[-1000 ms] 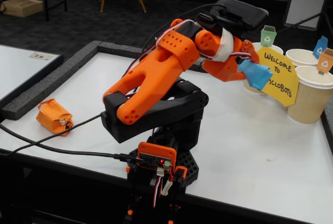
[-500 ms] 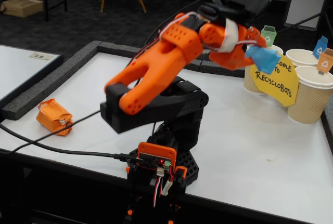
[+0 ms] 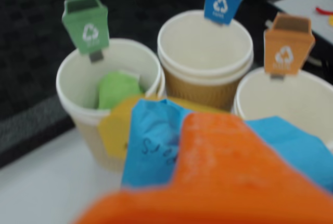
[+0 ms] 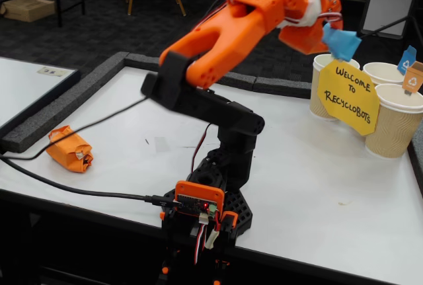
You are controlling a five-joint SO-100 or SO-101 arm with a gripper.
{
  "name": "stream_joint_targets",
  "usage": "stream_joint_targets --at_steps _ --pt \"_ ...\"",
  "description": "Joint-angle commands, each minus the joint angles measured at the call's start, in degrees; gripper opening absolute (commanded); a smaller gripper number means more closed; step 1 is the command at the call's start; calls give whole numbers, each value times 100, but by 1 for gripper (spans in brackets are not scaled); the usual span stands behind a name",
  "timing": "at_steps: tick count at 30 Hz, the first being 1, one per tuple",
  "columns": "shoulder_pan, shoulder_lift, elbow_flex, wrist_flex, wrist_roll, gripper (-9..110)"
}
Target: Sort rubbish by color.
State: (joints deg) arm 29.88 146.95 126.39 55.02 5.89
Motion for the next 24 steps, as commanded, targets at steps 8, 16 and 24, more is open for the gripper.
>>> stream_joint_targets --at_steps 8,16,24 --pt "185 -2892 -2628 -1020 -79 0" --pt "237 -4983 -4755 -1169 -79 1" --pt "272 -6486 -6530 -1178 -88 3"
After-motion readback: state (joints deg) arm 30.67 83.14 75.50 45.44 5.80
